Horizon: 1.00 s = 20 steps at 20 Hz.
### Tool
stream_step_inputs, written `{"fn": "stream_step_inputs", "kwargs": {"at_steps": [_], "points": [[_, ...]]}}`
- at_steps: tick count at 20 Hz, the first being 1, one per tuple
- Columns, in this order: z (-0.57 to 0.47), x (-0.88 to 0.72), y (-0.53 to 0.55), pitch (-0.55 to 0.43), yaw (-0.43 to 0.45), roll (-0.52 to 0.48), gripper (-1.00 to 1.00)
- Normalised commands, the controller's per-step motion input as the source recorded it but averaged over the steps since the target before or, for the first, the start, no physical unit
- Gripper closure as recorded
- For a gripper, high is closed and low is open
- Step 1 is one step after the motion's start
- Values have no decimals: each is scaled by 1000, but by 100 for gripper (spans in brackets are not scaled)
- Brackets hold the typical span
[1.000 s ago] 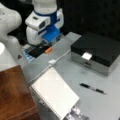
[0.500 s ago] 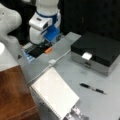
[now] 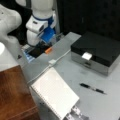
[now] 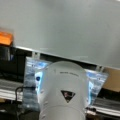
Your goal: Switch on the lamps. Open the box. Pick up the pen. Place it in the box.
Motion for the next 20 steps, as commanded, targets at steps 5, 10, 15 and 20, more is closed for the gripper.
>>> {"fn": "stream_step_inputs", "kwargs": {"at_steps": [5,10,15,20], "points": [[-268,-274,113,-324,-171,101,-100],[-174,-193,118,-258,-170,-5,-100],[-92,-171,126,-184,-120,-24,100],[-94,-155,131,-170,-111,-61,100]]}}
